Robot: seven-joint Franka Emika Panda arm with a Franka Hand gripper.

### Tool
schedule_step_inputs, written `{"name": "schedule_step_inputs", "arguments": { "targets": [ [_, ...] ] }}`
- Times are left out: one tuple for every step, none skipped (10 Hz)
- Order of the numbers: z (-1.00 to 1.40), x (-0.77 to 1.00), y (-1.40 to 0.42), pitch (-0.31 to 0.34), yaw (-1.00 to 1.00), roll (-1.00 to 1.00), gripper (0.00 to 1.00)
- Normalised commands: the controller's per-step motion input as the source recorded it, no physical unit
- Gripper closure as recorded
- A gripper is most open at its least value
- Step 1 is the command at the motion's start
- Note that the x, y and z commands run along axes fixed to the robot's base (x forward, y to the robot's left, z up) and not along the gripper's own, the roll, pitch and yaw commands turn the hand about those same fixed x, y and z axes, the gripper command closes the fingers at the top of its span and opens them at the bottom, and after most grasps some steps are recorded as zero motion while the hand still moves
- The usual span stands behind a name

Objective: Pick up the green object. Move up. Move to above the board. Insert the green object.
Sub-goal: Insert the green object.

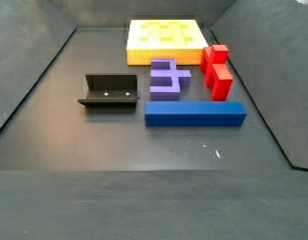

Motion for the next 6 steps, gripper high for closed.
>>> {"name": "schedule_step_inputs", "arguments": {
  "targets": [
    [-0.02,0.0,0.0,0.0,0.0,0.0,1.0],
    [-0.03,0.0,0.0,0.0,0.0,0.0,1.0],
    [-0.49,0.0,-0.23,-0.049,0.11,0.0,1.0],
    [-0.99,0.0,-0.27,-0.113,0.17,0.01,1.0],
    [-1.0,-0.13,-0.39,-0.063,0.03,0.0,1.0],
    [-1.0,-0.21,-0.33,-0.019,0.02,0.0,1.0]
  ]
}}
